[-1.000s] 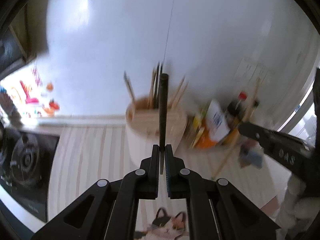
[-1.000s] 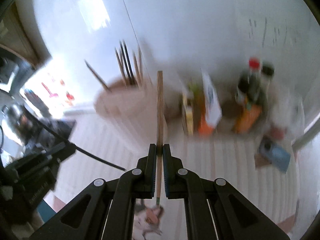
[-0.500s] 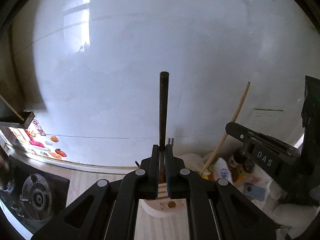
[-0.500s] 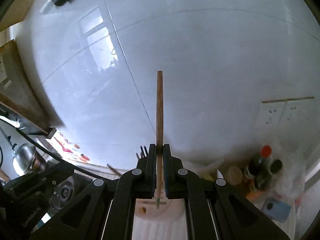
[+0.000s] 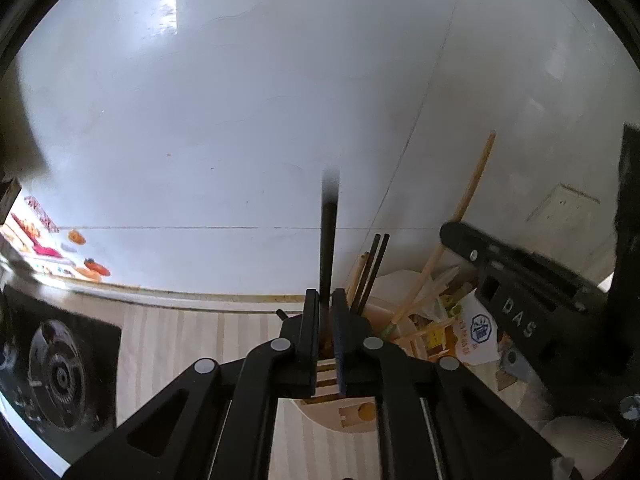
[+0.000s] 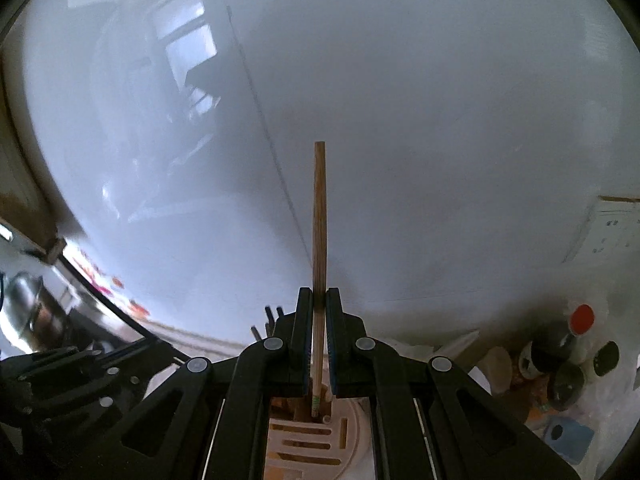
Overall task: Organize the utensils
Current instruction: 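Open both tools and withdraw from the holder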
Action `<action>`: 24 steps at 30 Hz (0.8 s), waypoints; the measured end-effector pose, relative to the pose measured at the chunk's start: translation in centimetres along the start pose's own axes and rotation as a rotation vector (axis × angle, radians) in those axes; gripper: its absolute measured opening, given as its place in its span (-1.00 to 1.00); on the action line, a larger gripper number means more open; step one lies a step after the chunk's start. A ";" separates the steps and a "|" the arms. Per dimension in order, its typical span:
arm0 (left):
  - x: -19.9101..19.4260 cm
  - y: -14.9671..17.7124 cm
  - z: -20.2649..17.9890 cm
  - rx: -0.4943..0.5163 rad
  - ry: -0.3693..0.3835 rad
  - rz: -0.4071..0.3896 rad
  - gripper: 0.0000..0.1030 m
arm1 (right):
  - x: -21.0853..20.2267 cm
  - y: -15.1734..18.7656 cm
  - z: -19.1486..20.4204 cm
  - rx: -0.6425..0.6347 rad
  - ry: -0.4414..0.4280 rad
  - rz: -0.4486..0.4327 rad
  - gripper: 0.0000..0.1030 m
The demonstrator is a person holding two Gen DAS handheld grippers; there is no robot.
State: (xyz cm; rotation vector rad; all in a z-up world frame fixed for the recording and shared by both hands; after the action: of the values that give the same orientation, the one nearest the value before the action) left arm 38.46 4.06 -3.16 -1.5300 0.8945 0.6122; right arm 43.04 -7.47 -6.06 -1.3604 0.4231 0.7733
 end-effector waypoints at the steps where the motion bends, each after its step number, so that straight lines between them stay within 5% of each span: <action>1: -0.3 0.0 0.1 -0.003 -0.004 -0.003 -0.84 | 0.4 0.1 0.0 0.002 0.002 0.020 -0.86; 3: -1.0 0.0 0.1 -0.004 -0.044 -0.013 -0.81 | 0.8 0.4 -0.1 0.008 -0.010 0.057 -0.81; 5: -2.1 0.5 0.4 -0.009 -0.077 -0.036 -0.68 | 0.3 0.7 -0.2 0.014 -0.007 0.062 -0.48; 6: -2.8 0.7 0.2 -0.016 -0.088 -0.050 -0.35 | 0.0 0.9 -0.3 0.012 0.003 0.062 -0.27; 7: -3.3 1.1 0.4 -0.023 -0.100 -0.063 0.19 | -0.3 1.1 -0.4 0.011 0.004 0.058 -0.20; 9: -4.3 2.1 0.8 -0.045 -0.125 -0.097 0.64 | -1.2 1.7 -0.7 0.010 0.019 0.051 -0.11; 14: -4.0 4.7 1.5 -0.047 -0.209 -0.104 0.88 | -4.1 4.9 -1.9 -0.012 0.113 0.039 0.19; 15: -3.5 5.0 1.7 -0.041 -0.225 -0.095 1.00 | -4.4 5.4 -2.3 -0.014 0.127 0.040 0.31; 20: -2.7 6.5 1.9 -0.022 -0.272 -0.102 1.00 | -4.5 8.6 -2.2 -0.046 0.208 0.053 0.95; 24: -2.6 7.0 1.9 -0.009 -0.281 -0.117 1.00 | -5.1 10.0 -2.0 -0.066 0.270 0.026 1.00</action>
State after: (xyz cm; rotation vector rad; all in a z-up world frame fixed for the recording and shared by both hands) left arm 31.43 6.40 -5.39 -1.4497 0.5851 0.7258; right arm 32.75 -10.48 -10.04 -1.5303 0.6321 0.6306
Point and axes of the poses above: each gripper's, at about its wrist camera, not at the fingertips, and x roughly the way its jaws point, z to its left, y to its underside, the point moved 1 cm from there along x, roughly the way its jaws point, and after that the axes turned 1 degree about y, right-handed, at the moved point
